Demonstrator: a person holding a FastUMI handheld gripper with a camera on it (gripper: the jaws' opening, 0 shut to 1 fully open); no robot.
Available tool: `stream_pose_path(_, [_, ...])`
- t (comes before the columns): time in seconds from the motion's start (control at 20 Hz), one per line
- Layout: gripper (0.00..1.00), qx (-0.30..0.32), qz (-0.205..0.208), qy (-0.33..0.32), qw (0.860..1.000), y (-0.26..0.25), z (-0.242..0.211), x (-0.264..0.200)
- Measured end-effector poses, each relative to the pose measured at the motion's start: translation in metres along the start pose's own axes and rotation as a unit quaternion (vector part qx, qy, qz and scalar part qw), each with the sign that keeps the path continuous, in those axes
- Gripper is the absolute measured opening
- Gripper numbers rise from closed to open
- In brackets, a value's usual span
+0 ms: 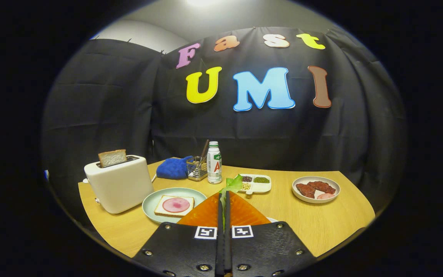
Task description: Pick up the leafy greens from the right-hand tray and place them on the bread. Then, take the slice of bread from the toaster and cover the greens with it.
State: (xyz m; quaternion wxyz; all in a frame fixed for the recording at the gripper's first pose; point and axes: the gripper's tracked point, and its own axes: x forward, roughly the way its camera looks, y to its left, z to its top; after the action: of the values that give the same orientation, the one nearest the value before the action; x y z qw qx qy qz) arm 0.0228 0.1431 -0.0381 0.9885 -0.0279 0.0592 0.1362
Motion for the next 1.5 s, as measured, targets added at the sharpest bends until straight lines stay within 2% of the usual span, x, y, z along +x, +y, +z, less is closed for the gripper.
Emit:
stream_pose_path(0.3, [0.0,-0.021,0.031,0.005,0.999,0.043,-0.007,0.017])
stream_pose_path(0.65, [0.0,-0.008,0.064,0.007,0.998,0.085,-0.004,0.035])
stream_pose_path(0.85, [0.0,-0.023,0.07,-0.001,0.997,0.106,0.0,0.049])
stream_pose_path(1.35, [0.0,0.033,0.091,0.012,0.995,0.139,-0.024,0.082])
stream_pose_path(1.5, [0.0,0.046,0.082,0.008,0.996,0.139,-0.028,0.092])
